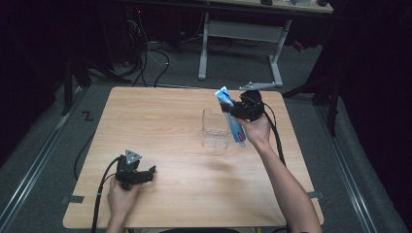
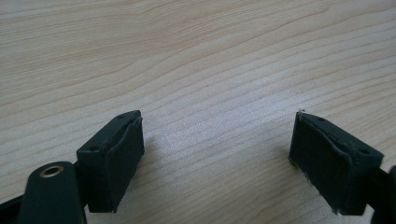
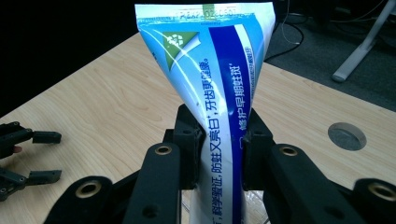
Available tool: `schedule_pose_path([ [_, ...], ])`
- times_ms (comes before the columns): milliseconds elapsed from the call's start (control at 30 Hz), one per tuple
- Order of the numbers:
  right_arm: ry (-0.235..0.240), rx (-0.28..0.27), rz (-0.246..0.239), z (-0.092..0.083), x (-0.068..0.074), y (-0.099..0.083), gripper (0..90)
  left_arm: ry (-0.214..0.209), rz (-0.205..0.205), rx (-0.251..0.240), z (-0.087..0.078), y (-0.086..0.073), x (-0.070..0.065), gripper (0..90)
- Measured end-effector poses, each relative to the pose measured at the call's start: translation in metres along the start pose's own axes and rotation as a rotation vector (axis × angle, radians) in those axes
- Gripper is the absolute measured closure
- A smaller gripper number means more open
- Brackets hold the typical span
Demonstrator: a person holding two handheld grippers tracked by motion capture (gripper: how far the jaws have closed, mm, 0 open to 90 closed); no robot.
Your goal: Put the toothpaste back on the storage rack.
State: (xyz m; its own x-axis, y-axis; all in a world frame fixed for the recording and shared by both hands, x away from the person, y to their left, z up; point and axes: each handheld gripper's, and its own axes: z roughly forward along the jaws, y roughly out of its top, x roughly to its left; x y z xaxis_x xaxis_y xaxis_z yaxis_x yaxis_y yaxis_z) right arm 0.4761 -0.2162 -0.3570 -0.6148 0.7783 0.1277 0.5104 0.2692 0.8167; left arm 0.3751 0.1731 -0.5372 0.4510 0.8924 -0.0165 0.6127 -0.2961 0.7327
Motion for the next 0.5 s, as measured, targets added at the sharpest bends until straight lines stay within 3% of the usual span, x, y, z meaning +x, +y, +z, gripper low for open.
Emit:
schedule_pose_path([
  [500, -0.014, -0.017, -0.008, 0.003, 0.001, 0.013, 73.3, 0.000, 0.001, 0.001, 0.000, 0.000, 0.000, 18.2],
])
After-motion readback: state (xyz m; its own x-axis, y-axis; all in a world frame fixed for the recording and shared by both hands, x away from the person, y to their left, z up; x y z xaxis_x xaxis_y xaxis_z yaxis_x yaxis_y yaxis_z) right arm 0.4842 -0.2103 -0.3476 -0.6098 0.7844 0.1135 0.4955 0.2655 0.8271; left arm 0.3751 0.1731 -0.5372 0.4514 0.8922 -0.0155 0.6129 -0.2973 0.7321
